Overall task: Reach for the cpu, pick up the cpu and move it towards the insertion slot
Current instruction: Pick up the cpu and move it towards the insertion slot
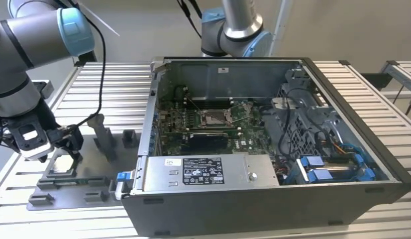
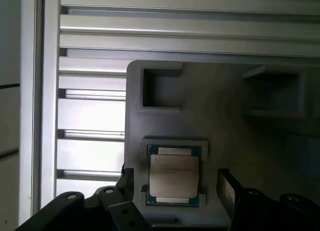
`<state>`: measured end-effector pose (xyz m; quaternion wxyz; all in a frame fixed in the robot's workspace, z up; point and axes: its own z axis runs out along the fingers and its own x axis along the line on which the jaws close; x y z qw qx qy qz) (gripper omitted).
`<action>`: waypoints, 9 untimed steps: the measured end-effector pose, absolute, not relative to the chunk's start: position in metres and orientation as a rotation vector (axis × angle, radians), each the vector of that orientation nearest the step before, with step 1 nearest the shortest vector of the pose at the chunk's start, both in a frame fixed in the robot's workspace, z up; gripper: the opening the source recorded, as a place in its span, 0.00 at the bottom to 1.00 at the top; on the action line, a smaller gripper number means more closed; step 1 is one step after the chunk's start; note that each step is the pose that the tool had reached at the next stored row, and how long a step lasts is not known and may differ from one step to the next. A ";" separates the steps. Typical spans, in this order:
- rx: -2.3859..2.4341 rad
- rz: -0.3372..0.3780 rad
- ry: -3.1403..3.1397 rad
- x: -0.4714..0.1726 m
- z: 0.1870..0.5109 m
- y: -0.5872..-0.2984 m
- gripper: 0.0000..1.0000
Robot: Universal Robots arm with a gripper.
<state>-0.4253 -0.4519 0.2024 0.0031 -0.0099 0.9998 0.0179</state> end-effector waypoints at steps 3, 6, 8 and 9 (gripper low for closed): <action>-0.031 0.056 3.135 -0.426 0.200 -0.452 1.00; -0.031 0.056 3.135 -0.426 0.197 -0.453 1.00; -0.031 0.056 3.135 -0.426 0.196 -0.453 1.00; -0.031 0.056 3.135 -0.426 0.195 -0.453 1.00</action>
